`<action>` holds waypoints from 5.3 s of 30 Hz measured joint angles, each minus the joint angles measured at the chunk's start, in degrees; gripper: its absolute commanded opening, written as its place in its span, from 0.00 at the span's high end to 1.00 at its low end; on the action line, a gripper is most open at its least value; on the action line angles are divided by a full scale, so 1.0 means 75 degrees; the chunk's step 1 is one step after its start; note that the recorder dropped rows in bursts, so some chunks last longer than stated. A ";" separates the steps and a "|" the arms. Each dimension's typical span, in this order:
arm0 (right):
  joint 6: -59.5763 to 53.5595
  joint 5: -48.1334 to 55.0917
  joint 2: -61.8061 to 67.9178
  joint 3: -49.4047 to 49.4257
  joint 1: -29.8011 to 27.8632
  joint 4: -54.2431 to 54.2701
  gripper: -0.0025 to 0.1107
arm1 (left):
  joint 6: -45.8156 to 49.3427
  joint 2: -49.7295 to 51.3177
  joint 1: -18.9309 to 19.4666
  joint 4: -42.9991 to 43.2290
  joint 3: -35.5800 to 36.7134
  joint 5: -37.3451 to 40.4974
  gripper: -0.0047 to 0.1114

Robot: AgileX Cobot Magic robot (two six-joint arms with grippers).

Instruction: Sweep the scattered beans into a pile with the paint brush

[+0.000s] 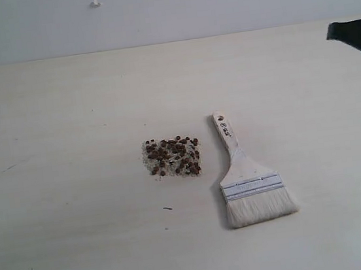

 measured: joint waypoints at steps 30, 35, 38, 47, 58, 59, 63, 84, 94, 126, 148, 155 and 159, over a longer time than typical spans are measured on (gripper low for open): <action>0.0352 -0.2028 -0.5074 0.1993 0.0000 -0.0124 0.98 | 0.0000 0.0000 0.0000 0.0000 0.0000 0.0000 0.96; -0.0901 -0.2012 -0.5074 0.2143 0.0000 0.0789 0.98 | 0.0000 0.0000 0.0000 0.0000 0.0000 0.0000 0.96; -0.4525 -0.2068 -0.5074 0.2391 0.0000 0.4030 0.98 | 0.0000 0.0000 0.0000 0.0000 0.0000 0.0000 0.96; -1.4283 -0.2484 -0.5074 0.2910 0.0000 1.3332 0.98 | 0.0000 0.0000 0.0000 0.0000 0.0000 0.0000 0.96; -1.5120 0.0333 -0.7890 0.2952 -0.0111 1.3436 0.98 | 0.0000 0.0000 0.0000 0.0000 0.0000 0.0000 0.96; -1.5135 0.0421 -0.8247 0.3034 -0.0148 1.3436 0.98 | 0.0000 0.0000 0.0000 0.0000 0.0000 0.0000 0.96; -1.5135 0.0389 -0.9425 0.3605 -0.0389 1.3291 0.98 | 0.0000 0.0000 0.0000 0.0000 0.0000 0.0000 0.96; -1.5119 0.0398 -1.0691 0.4948 -0.0551 1.2790 0.98 | 0.0000 0.0000 0.0000 0.0000 0.0000 0.0000 0.96; -1.5119 0.0425 -1.0691 0.4948 -0.0551 1.2775 0.98 | 0.0000 0.0000 0.0000 0.0000 0.0000 0.0000 0.96; -1.5119 0.0440 -1.0691 0.4948 -0.0551 1.2775 0.98 | 0.0000 0.0000 0.0000 0.0000 0.0000 0.0000 0.96; -1.5119 0.0440 -1.0691 0.4948 -0.0551 1.2775 0.98 | 0.0000 0.0000 0.0000 0.0000 0.0000 0.0000 0.96; -1.5119 0.0440 -1.0691 0.4948 -0.0551 1.2775 0.98 | 0.0000 0.0000 0.0000 0.0000 0.0000 0.0000 0.96; -1.5119 0.0440 -1.0691 0.4948 -0.0551 1.2775 0.98 | 0.0000 0.0000 0.0000 0.0000 0.0000 0.0000 0.96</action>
